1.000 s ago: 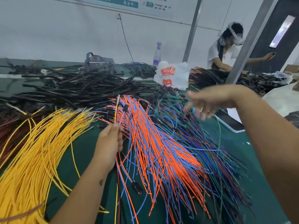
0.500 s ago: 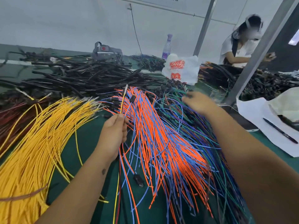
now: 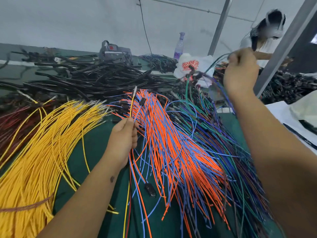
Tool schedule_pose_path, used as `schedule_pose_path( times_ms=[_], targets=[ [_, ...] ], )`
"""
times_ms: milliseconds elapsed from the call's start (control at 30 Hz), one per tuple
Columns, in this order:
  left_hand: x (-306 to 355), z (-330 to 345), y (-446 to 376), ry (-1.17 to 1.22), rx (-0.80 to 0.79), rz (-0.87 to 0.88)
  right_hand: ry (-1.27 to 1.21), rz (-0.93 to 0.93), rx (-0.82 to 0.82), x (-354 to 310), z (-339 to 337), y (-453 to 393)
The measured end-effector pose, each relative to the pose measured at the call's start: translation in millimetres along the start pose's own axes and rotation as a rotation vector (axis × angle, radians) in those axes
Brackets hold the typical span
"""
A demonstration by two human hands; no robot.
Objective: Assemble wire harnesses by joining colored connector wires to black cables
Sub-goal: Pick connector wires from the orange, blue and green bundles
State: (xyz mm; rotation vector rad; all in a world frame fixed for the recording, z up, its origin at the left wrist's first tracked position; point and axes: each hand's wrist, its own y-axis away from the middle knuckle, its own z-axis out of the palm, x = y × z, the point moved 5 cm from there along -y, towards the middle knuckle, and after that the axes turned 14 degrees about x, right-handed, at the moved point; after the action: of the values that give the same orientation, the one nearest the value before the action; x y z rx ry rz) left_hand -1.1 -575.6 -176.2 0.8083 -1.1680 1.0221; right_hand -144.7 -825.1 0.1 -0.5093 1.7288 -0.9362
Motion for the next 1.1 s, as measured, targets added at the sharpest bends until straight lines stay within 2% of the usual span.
schedule_pose_path(
  times_ms=[67, 100, 133, 167, 200, 267, 300, 333, 367, 400, 500, 600, 667, 733, 800, 867, 900, 1033, 1100],
  targets=[
    [-0.1, -0.8, 0.2, -0.002, 0.001, 0.0, -0.07, -0.03, 0.077, -6.1, -7.4, -1.6],
    [-0.1, -1.3, 0.4, -0.004, 0.003, -0.002, -0.026, -0.063, 0.026, -5.8, -5.5, 1.2],
    [0.0, -1.5, 0.7, -0.003, 0.004, -0.003, 0.069, -0.111, -0.101, -2.9, 1.2, 5.2],
    [0.2, -1.7, 0.9, -0.003, 0.005, -0.002, 0.198, -0.143, -0.314, 3.1, 11.5, 12.1],
    [0.2, -1.6, 1.2, -0.005, 0.003, -0.001, 0.331, -0.133, -0.596, 12.0, 22.1, 24.4],
    [0.5, -2.1, 1.7, -0.009, -0.002, 0.002, 0.569, -0.013, -1.157, 30.9, 29.0, 57.7],
    [0.5, -2.6, 1.9, -0.009, -0.004, 0.002, 0.645, 0.047, -1.324, 37.8, 28.0, 70.6],
    [0.4, -2.6, 1.9, -0.01, -0.004, 0.003, 0.686, 0.069, -1.388, 41.6, 28.0, 77.7],
    [0.2, -2.9, 2.0, -0.012, -0.003, 0.003, 0.682, 0.054, -1.361, 43.3, 31.5, 79.0],
    [0.1, -2.9, 2.1, -0.015, 0.001, 0.001, 0.655, 0.014, -1.26, 43.8, 35.7, 74.8],
    [-0.2, -3.6, 1.5, -0.02, 0.017, 0.002, 0.502, -0.123, -0.753, 34.8, 39.1, 48.1],
    [-1.1, -3.4, 0.9, -0.012, 0.012, 0.002, 0.092, -0.023, -0.409, 23.5, 26.6, 35.9],
    [-1.2, -3.4, 0.7, -0.006, 0.005, 0.003, 0.021, 0.026, -0.285, 28.4, 19.1, 32.9],
    [-1.6, -3.3, 0.2, -0.014, -0.001, 0.001, 0.171, 0.083, -0.353, 45.5, 23.5, 34.6],
    [-2.0, -2.8, -0.3, -0.024, -0.001, -0.005, 0.411, 0.112, -0.667, 67.3, 37.3, 49.5],
    [-2.0, -1.8, -1.0, -0.02, 0.002, -0.007, 0.54, 0.145, -1.004, 88.4, 42.1, 75.7],
    [-1.8, -1.4, -1.2, -0.014, 0.005, -0.007, 0.578, 0.163, -1.1, 96.8, 41.2, 87.3],
    [-1.6, -0.6, -1.2, -0.001, 0.008, -0.005, 0.704, 0.143, -1.213, 102.4, 37.0, 99.8],
    [-1.4, -1.1, -0.9, -0.003, 0.008, -0.003, 0.709, 0.072, -1.118, 88.7, 36.4, 87.8]
  ],
)
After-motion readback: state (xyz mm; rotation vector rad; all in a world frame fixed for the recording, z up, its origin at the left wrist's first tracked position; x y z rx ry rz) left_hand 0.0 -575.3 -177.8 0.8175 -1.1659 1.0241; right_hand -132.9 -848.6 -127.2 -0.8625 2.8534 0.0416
